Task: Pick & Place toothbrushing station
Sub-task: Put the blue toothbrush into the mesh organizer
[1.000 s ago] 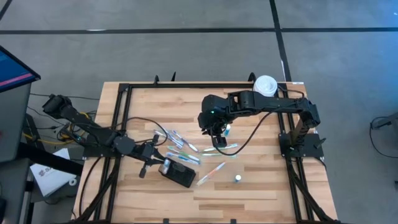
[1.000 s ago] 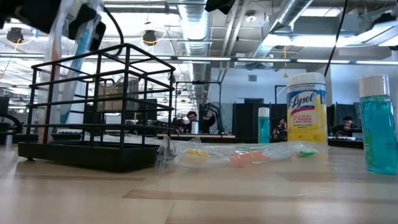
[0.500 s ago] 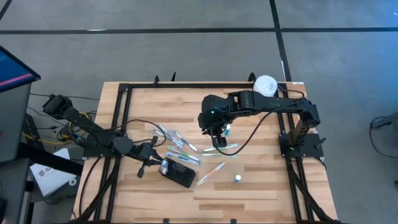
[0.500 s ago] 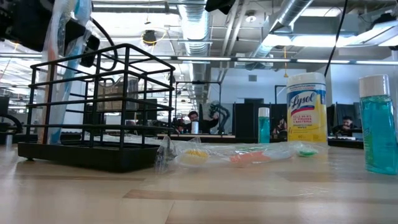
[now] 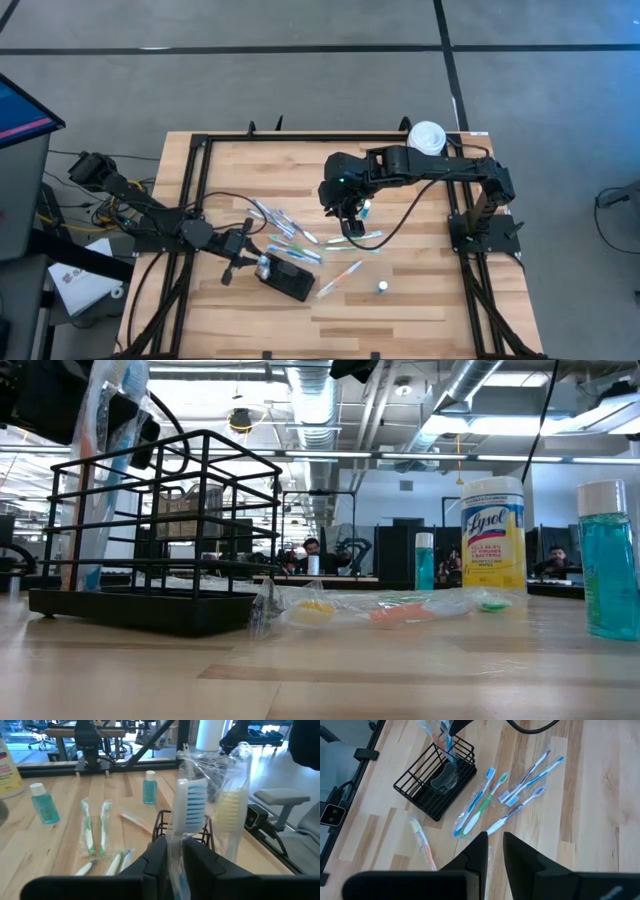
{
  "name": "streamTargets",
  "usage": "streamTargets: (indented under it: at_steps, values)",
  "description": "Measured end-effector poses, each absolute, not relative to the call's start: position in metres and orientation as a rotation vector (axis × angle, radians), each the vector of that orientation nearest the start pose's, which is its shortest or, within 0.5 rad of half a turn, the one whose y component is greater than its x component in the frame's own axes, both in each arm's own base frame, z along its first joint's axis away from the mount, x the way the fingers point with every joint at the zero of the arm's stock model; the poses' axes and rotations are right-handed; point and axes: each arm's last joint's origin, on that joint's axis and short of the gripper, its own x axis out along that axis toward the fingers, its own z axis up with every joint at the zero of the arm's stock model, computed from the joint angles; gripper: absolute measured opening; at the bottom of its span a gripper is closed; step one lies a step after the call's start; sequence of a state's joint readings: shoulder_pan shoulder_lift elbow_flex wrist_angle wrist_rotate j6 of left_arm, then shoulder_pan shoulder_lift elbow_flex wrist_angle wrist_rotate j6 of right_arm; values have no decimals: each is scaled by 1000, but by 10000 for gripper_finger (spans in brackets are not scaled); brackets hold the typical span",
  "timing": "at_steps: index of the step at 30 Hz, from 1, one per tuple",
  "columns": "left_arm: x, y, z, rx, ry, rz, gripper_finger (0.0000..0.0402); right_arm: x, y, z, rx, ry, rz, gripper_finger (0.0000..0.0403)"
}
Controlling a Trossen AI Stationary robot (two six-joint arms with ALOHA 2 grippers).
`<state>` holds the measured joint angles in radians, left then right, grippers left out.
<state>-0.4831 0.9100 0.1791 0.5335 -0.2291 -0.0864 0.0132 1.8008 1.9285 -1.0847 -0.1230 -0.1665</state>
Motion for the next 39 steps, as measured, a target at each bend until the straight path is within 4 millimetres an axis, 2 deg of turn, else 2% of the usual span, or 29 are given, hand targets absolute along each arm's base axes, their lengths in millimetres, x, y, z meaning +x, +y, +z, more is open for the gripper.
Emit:
streamTargets:
  at_steps: [9, 29, 39]
  values:
    - [158, -75, 174, -23, 196, -235, 59, 371, 8, 372, -101, 943, 205, 51]
    - [158, -73, 174, -10, 190, -177, 152, 370, 8, 372, -97, 956, 205, 51]
    - [156, -73, 181, -29, 148, -200, 168, 370, 8, 372, -97, 957, 205, 51]
